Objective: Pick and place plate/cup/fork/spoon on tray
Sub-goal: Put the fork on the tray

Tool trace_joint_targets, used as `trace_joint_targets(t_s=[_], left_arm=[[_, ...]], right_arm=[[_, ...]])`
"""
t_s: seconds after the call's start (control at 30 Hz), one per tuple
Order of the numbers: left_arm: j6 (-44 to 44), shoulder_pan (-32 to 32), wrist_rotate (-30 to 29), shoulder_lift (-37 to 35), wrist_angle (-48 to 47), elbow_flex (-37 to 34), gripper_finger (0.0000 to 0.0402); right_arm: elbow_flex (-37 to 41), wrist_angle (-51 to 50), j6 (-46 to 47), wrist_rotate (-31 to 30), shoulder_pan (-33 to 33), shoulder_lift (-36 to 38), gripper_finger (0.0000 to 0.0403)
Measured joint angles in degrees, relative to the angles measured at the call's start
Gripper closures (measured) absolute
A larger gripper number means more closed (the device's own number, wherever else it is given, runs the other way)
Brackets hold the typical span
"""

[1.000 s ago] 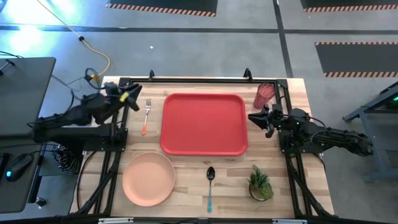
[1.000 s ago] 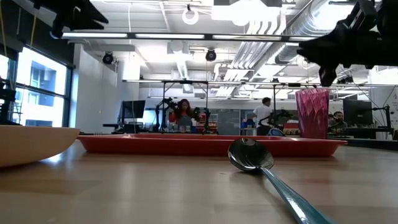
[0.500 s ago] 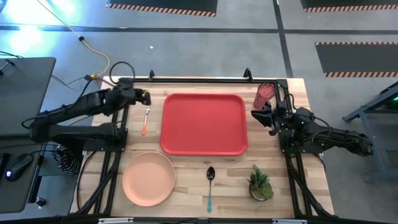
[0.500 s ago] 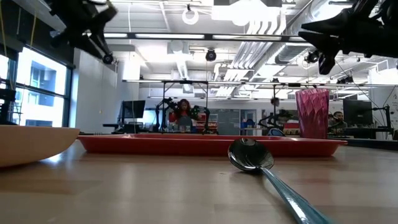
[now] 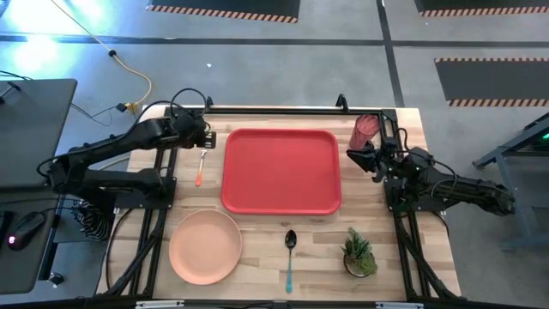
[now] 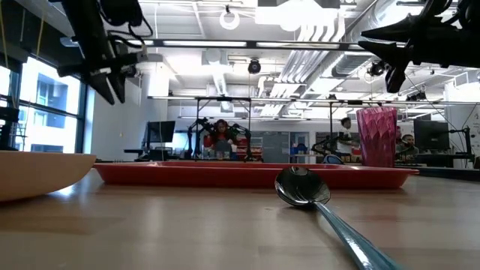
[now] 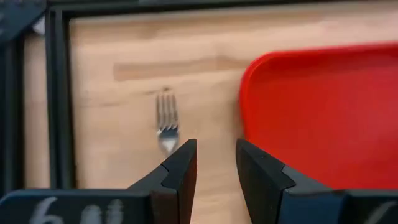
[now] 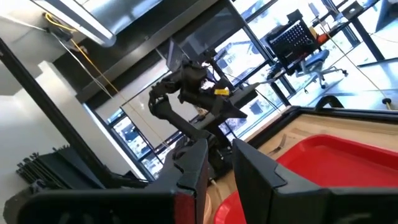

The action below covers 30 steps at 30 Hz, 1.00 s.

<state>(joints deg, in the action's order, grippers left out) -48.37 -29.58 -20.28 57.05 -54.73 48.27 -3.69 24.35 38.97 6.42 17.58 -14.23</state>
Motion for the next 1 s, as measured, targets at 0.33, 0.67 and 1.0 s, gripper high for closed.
trace_joint_targets(t_s=[0.33, 0.67, 1.0], left_arm=[[-1.61, -1.60, 3.64, 8.44, -4.08, -0.01, 0.0298], [-2.50, -2.86, 7.78, 18.50, -4.17, -0.04, 0.0298], [0.58, -5.66, 10.28, 26.23, -4.16, -0.11, 0.0298]], right_arm=[[-0.05, -2.24, 2.61, 0.07, 0.00, 0.00, 0.0336], [-0.05, -2.41, 2.61, 0.12, 0.00, -0.01, 0.0336], [-0.08, -2.49, 2.61, 0.20, 0.00, -0.01, 0.0336]])
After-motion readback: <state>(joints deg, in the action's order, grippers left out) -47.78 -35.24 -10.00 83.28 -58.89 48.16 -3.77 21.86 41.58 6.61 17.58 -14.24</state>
